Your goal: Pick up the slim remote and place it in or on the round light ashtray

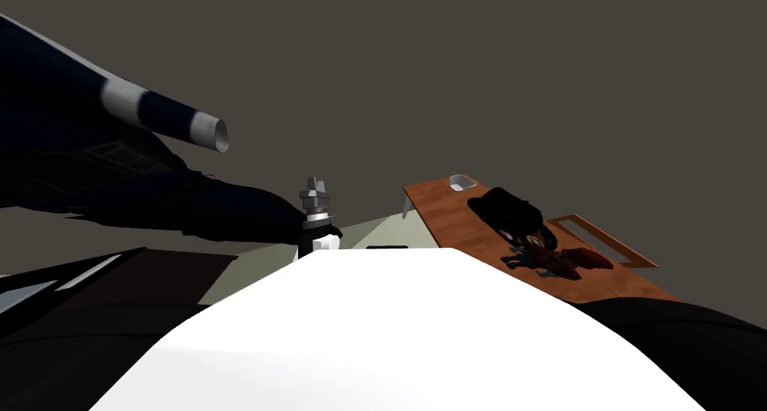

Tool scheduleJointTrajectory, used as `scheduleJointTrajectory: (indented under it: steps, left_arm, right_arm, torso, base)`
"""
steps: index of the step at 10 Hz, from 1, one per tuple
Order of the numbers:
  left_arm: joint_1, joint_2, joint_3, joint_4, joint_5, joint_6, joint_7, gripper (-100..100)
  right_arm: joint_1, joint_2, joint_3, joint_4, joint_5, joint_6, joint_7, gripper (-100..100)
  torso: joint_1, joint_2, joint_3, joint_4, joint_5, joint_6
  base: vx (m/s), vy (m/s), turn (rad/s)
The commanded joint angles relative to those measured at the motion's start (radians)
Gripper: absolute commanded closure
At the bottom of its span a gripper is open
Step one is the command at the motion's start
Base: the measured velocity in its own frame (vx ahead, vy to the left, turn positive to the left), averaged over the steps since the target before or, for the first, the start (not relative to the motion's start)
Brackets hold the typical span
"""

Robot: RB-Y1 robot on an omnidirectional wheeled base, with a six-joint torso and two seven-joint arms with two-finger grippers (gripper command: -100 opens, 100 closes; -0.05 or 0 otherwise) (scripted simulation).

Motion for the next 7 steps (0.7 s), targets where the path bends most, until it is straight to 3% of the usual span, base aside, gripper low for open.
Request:
scheduleJointTrajectory:
  steps: [1, 4, 7]
  left_arm:
    - [0.0, 0.0, 0.0, 0.0, 0.0, 0.0, 0.0, 0]
    - [0.0, 0.0, 0.0, 0.0, 0.0, 0.0, 0.0, 0]
    - [0.0, 0.0, 0.0, 0.0, 0.0, 0.0, 0.0, 0]
  right_arm:
    - [0.013, -0.015, -0.031, -0.028, -0.02, -0.018, 0.005, 100]
    - [0.077, -0.011, -0.041, -0.04, -0.051, -0.04, 0.03, 100]
    - [0.122, -0.006, -0.039, -0.034, -0.072, -0.048, 0.044, 100]
  torso:
    - [0.0, 0.0, 0.0, 0.0, 0.0, 0.0]
    - [-0.01, -0.002, -0.001, -0.001, -0.003, 0.001]
    - [-0.005, -0.007, -0.005, -0.003, -0.002, 0.001]
  base:
    - [-0.186, -0.112, -0.149]
    - [-0.148, -0.135, -0.075]
    - [-0.094, -0.071, -0.02]
